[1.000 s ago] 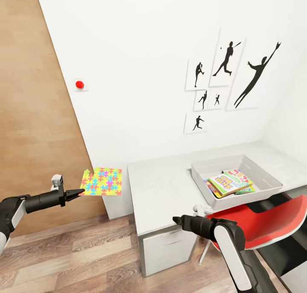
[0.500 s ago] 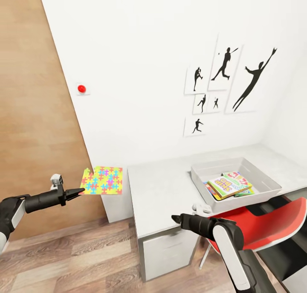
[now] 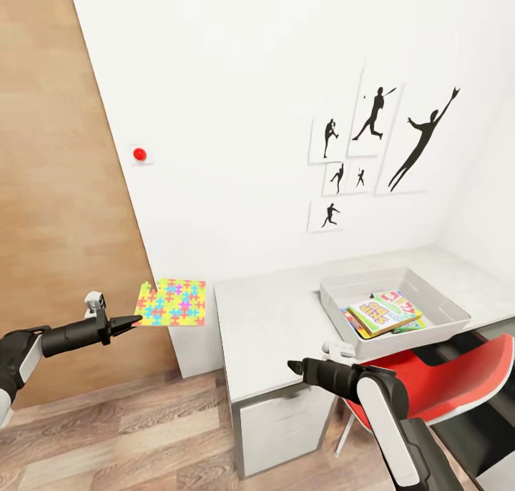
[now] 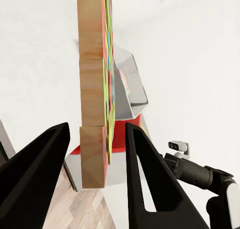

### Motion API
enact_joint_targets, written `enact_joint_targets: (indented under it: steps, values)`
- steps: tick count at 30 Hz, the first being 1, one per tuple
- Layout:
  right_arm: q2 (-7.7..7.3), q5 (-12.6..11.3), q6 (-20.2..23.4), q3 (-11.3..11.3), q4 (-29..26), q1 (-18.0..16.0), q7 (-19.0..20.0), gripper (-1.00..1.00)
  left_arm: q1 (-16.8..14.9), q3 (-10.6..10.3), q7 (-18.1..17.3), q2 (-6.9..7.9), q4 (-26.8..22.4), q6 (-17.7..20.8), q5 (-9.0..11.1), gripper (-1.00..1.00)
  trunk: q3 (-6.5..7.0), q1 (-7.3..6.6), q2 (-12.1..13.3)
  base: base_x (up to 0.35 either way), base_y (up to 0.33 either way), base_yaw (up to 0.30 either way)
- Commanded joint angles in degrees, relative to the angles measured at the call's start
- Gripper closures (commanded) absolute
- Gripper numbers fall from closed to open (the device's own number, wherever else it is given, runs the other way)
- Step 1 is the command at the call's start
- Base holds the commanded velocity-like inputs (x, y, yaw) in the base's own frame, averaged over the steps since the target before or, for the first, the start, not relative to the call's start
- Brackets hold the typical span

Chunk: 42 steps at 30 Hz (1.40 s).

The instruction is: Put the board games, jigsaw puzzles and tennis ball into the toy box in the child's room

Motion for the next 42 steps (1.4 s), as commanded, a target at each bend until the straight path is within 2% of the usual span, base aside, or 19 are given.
enact_joint_targets:
  steps: [1,13,25,28,30,31,32,34,35,37,39,41,42]
  values:
    - [0.01,-0.58,0.23,0.02,-0.05,-0.06,-0.6,-1.0,-0.05,0.0,-0.18,0.01,0.01,0.59,0.05,1.0,-0.12,0.04,-0.13,0.0,0.0,0.0]
    - [0.01,-0.58,0.34,-0.06,-0.05,-0.12,-0.51,-1.0,-0.04,0.0,-0.19,0.01,0.01,0.51,0.03,1.0,-0.11,0.04,-0.13,0.0,0.0,-0.013]
    - [-0.06,-0.63,0.51,-0.19,-0.05,-0.23,-0.22,-1.0,-0.05,0.0,-0.19,0.01,0.01,0.5,0.02,1.0,-0.11,0.04,-0.13,0.0,0.0,-0.246]
    - [-0.42,-1.18,0.71,-0.39,-0.1,-0.23,2.54,-1.0,-0.05,0.0,-0.19,0.07,0.01,0.5,0.02,1.0,-0.11,0.04,-0.13,0.0,0.0,-0.275]
    - [-0.85,-1.76,0.84,-0.88,-0.14,-0.22,7.73,-1.0,-0.05,0.0,-0.19,0.15,0.01,0.5,0.04,1.0,-0.11,0.04,-0.13,0.0,0.0,-0.273]
    - [-1.08,-2.06,0.96,-1.69,-0.14,-0.19,12.58,-1.0,-0.05,0.0,-0.19,0.23,0.01,0.5,0.06,1.0,-0.11,0.04,-0.13,0.0,0.0,-0.266]
    - [-1.16,-2.17,1.01,-2.3,-0.14,-0.16,15.3,-1.0,-0.05,0.0,-0.19,0.25,0.01,0.5,0.07,1.0,-0.11,0.04,-0.13,0.0,0.0,-0.262]
    - [-1.57,-2.42,1.26,-6.13,-0.14,0.1,27.63,-1.0,-0.05,0.0,-0.19,0.37,0.01,0.46,0.09,1.0,-0.11,0.04,-0.13,0.0,0.0,-0.235]
    - [-1.71,-2.46,1.33,-7.23,-0.14,0.21,30.62,-1.0,-0.05,0.0,-0.19,0.39,0.01,0.45,0.1,1.0,-0.12,0.04,-0.13,0.0,0.0,-0.21]
    - [-2.94,-2.54,1.71,-11.96,-0.14,0.58,42.28,-1.0,-0.03,0.0,-0.19,0.42,0.01,0.43,0.1,1.0,-0.14,0.04,-0.13,0.0,0.0,-0.179]
    - [-4.09,-2.56,1.88,-14.28,-0.13,0.76,48.11,-1.0,-0.04,0.0,-0.19,0.42,0.01,0.43,0.1,1.0,-0.17,0.04,-0.13,0.0,0.0,-0.162]
    - [-6.53,-2.55,2.0,-18.14,-0.08,1.35,58.37,-1.0,-0.04,0.0,-0.19,0.4,0.01,0.42,0.11,1.0,-0.21,0.04,-0.13,0.0,0.0,-0.15]
    - [-7.05,-2.55,1.99,-18.99,-0.08,1.51,60.53,-1.0,-0.05,-0.01,-0.19,0.42,0.01,0.42,0.11,1.0,-0.23,0.04,-0.13,0.0,0.0,-0.146]
